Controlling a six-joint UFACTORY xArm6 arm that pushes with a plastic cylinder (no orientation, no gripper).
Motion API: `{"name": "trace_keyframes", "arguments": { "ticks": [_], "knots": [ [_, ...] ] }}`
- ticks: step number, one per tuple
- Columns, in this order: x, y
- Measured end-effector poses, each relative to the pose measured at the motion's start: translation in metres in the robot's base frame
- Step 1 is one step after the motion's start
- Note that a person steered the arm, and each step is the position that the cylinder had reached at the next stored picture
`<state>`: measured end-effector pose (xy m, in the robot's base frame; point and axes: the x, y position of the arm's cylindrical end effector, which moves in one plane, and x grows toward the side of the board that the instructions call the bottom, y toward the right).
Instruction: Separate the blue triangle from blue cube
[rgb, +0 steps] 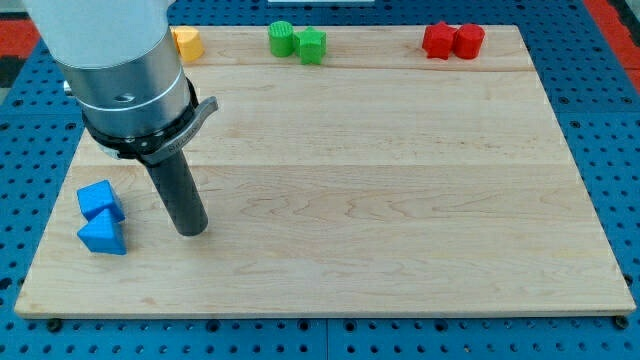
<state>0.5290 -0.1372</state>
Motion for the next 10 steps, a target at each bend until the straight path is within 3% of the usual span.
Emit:
{"name": "trace_keyframes", "arguments": {
  "ticks": [2,3,4,6,8,9,10],
  "knots": [
    [0.003,0.009],
    [0.034,0.04],
    [0.088,0.01],
    [0.047,-0.142],
    [0.008,-0.137],
    [0.005,-0.086],
    [0.015,-0.075]
  ]
}}
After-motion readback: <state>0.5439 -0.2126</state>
